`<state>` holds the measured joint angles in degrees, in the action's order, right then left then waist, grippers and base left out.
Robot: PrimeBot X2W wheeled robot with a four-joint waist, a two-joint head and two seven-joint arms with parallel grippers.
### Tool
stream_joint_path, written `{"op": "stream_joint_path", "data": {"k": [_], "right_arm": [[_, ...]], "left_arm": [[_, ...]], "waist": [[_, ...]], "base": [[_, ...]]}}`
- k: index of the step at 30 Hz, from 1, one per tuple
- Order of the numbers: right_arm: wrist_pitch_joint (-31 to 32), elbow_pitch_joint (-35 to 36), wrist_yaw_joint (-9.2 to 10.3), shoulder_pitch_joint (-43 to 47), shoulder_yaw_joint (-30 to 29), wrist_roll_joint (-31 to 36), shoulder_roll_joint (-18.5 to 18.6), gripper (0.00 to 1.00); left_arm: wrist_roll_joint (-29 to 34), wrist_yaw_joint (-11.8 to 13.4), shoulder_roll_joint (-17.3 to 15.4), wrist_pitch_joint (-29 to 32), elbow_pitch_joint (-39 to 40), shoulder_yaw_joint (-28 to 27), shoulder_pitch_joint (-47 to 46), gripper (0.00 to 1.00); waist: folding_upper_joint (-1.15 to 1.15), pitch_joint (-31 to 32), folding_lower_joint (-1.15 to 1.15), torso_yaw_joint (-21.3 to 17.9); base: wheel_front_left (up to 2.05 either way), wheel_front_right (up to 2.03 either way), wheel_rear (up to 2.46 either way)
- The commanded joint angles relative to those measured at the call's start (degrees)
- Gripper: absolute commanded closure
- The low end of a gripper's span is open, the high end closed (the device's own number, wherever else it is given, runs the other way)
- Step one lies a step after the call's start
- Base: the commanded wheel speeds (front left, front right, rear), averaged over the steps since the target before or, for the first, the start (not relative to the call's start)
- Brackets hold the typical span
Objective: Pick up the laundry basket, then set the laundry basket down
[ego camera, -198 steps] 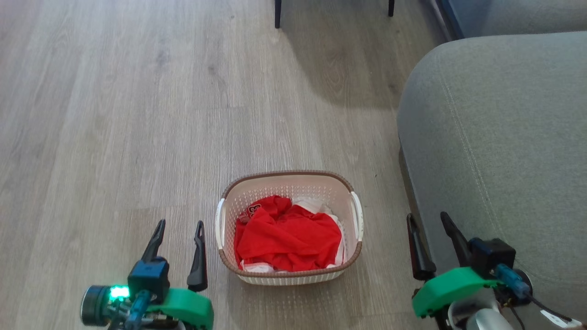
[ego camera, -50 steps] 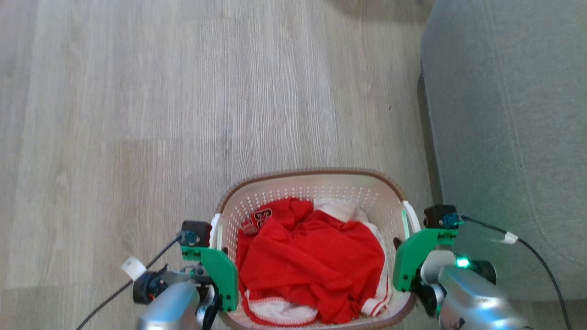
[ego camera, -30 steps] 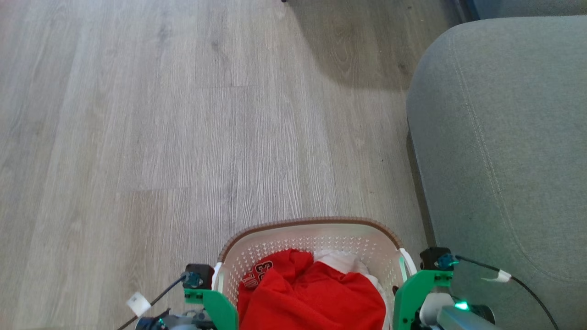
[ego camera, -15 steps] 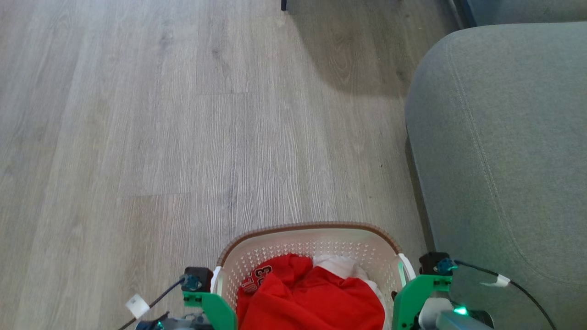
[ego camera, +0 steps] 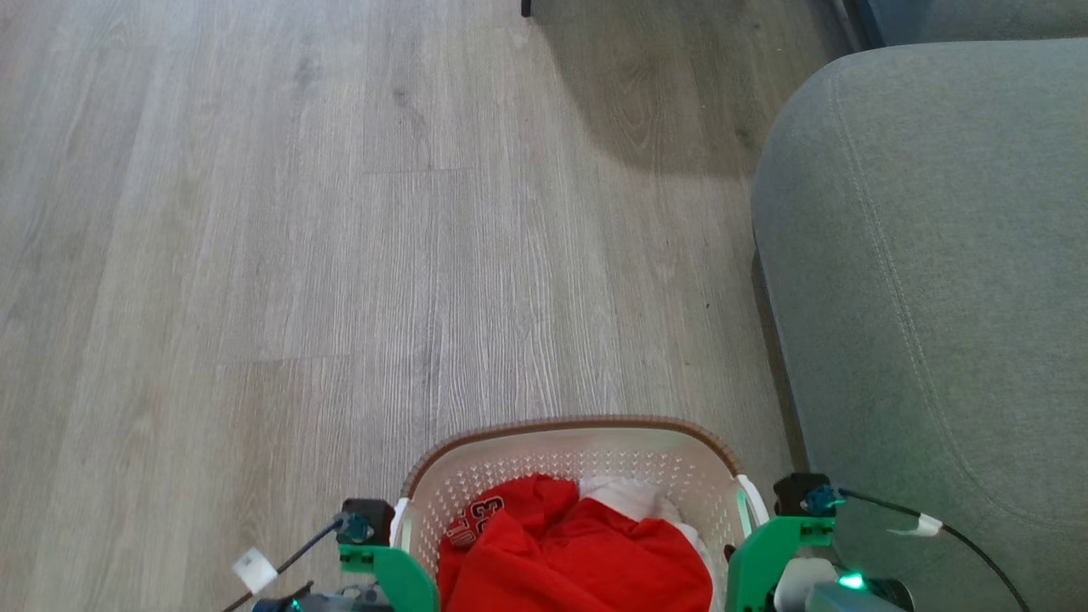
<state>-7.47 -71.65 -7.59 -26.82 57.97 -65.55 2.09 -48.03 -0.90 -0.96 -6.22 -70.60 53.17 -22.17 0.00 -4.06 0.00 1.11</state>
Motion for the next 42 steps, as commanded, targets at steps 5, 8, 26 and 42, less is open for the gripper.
{"op": "stream_joint_path", "data": {"k": [5,8,26,42], "right_arm": [[-1.44,0.12,0.10,-2.58,1.51,-1.07,0.78,1.00],[-1.52,0.19,0.10,-2.85,2.13,-1.78,0.78,1.00],[-2.93,-0.14,0.10,-6.73,5.61,-4.99,0.78,1.00],[-5.98,-1.56,0.10,-19.64,6.56,-5.45,0.78,1.00]], "left_arm": [[-0.77,0.52,-1.92,-1.24,-0.17,-0.05,-1.42,1.00],[-1.14,0.58,-1.92,-1.31,-0.32,0.25,-1.51,1.00],[-2.54,0.83,-1.92,-2.75,-1.59,1.21,-5.30,1.00],[-1.88,0.63,-3.17,-5.98,-2.54,0.59,-18.22,1.00]], "waist": [[0.00,-0.10,0.00,-0.07],[0.00,-0.11,0.00,-0.16],[0.00,-3.78,0.00,-0.79],[0.00,-18.43,0.00,-0.34]], "base": [[0.00,0.00,0.00],[0.00,0.00,0.00],[0.00,0.00,0.00],[0.00,0.00,0.00]]}}
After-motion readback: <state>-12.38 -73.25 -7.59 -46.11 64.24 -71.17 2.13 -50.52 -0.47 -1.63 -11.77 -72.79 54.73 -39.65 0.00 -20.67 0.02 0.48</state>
